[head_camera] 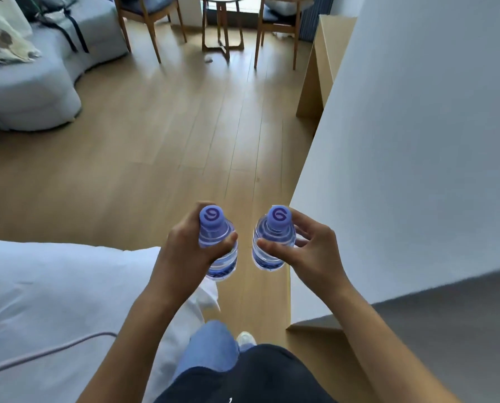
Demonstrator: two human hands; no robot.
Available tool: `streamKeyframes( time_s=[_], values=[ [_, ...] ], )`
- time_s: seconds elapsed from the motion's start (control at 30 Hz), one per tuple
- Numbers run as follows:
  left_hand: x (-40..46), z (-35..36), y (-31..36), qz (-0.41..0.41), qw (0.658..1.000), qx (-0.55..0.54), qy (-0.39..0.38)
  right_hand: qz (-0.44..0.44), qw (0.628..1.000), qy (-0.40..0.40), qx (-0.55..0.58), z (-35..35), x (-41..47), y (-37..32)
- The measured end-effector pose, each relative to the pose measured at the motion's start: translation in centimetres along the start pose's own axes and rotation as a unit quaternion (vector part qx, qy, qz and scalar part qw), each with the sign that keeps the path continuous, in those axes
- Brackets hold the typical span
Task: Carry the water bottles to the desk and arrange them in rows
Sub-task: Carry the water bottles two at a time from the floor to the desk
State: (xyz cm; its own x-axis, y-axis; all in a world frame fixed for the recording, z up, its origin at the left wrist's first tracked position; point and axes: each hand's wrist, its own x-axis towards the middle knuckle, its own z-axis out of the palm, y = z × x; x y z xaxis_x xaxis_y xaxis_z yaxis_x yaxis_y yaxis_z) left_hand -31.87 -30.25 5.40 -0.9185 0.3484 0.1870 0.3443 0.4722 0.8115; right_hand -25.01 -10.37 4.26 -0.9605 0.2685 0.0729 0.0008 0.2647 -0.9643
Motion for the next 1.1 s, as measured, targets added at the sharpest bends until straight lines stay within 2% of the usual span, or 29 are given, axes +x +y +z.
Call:
streamKeyframes(
  time_s=[0.23, 0.47, 0.57, 0.73, 1.1],
  values=[
    [15.7, 1.6, -2.8, 0.013, 1.000, 0.005, -0.008, 0.006, 0.999, 0.034, -0.008, -0.2, 14.5, 1.6],
    [34.7, 2.9, -7.0, 0.039, 0.997, -0.011, -0.070, 0.021, 0.995, 0.093, -0.021, 0.4, 31.8, 4.1],
    [37.6, 3.1, -6.9, 0.057, 0.995, -0.019, -0.083, 0.030, 0.995, 0.095, -0.006, 0.4, 34.5, 3.8],
    [50.3, 3.8, -8.4, 0.051, 0.993, -0.041, -0.097, 0.034, 0.992, 0.123, -0.006, -0.7, 46.0, 3.7],
    [72.4, 11.0, -10.5, 0.064, 0.990, -0.037, -0.120, 0.053, 0.988, 0.143, 0.006, -5.8, 67.2, 8.3]
  ],
)
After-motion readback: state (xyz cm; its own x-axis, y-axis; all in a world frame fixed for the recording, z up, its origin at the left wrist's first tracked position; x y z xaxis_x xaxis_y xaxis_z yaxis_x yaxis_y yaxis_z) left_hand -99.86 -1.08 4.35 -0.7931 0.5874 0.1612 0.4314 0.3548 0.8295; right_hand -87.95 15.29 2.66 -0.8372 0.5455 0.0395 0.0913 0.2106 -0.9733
